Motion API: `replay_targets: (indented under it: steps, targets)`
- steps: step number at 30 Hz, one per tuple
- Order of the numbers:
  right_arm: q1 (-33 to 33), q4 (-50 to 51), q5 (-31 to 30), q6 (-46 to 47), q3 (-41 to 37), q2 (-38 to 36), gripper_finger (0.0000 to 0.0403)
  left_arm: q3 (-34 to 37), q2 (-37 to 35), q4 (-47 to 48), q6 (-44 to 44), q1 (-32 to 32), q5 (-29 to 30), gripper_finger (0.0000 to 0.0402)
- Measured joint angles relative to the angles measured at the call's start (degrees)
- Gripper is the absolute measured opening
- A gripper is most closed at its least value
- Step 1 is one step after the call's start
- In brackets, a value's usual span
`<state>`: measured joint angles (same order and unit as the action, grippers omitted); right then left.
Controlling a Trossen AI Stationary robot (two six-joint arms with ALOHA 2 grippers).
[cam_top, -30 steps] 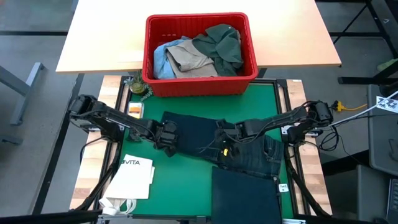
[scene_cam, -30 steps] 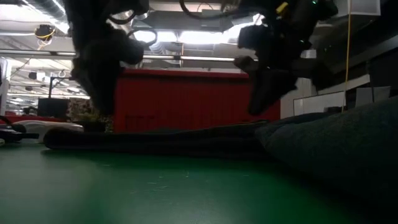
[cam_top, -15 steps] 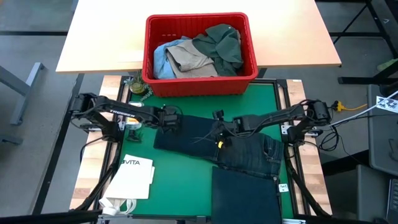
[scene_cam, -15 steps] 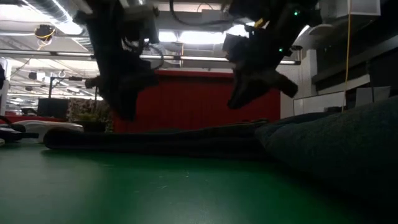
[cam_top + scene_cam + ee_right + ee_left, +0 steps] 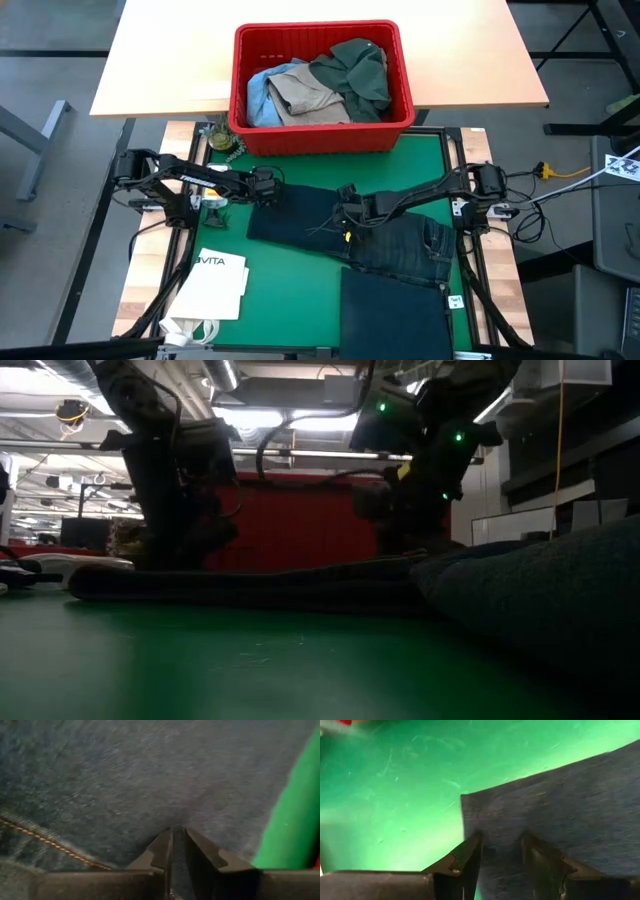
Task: Fold Laundry from Bin
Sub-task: Fold the dark blue pants
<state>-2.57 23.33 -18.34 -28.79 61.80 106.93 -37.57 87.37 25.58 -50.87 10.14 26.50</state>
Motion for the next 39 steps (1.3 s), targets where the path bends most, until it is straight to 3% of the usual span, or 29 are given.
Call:
replay_targets:
  steps: [13, 27, 33, 39]
  targets:
    - [0.0, 5.3, -1.1, -0.4, 3.3, 0.6, 0.0053, -1.3, 0.0, 2.0, 0.9, 0.5, -1.0, 0.0136]
    - [0.0, 16.1, -1.5, -7.5, 13.3, 0.3, 0.0053, -15.7, 0.0, 13.2, 12.2, 0.3, -20.2, 0.0137]
    - [0.0, 25.7, -0.1, -7.7, 13.5, -4.6, 0.0053, -20.6, 0.0, 18.9, 16.3, 0.3, -23.0, 0.0137]
    - [0.0, 32.0, 1.5, -6.3, 12.1, -13.9, 0.0053, -25.4, -2.0, 29.3, 20.0, 0.1, -20.6, 0.0137]
